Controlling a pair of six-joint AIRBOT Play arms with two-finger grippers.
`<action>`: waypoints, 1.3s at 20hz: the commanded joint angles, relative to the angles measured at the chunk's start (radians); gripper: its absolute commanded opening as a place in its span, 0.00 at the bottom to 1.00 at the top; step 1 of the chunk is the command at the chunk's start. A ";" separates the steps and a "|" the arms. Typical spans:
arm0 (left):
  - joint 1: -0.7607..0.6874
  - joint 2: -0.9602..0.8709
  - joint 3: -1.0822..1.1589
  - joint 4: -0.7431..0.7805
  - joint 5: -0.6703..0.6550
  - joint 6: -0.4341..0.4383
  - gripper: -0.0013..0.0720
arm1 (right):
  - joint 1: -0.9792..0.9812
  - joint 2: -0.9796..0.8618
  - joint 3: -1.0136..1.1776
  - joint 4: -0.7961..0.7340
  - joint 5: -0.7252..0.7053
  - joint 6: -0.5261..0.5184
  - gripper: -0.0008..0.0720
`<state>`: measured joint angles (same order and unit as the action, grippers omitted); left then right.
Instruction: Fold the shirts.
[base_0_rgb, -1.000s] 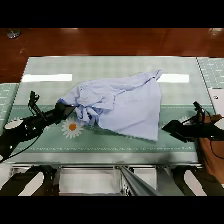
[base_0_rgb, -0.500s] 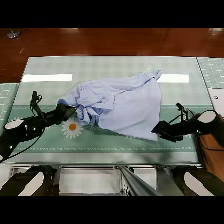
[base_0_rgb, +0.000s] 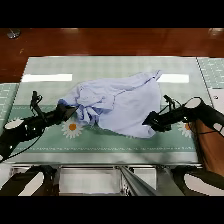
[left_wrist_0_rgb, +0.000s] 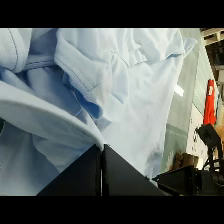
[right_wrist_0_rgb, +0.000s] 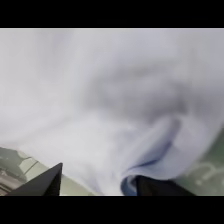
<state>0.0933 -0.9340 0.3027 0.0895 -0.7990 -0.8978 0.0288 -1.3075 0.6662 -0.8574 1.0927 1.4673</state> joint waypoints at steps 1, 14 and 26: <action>0.000 -0.001 0.000 0.001 -0.008 0.000 0.05 | 0.062 -0.053 0.069 0.008 0.003 0.014 0.75; 0.084 0.004 0.100 0.023 -0.133 0.019 0.05 | 0.070 -0.089 0.288 -0.040 0.078 -0.043 0.04; 0.427 0.085 1.394 0.410 -0.279 -0.345 0.05 | -0.134 0.320 1.345 -0.164 0.093 0.013 0.04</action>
<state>0.4446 -0.8799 1.4364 0.2932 -1.0531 -1.0977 -0.0807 -1.1164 1.8767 -0.9482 1.1828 1.4750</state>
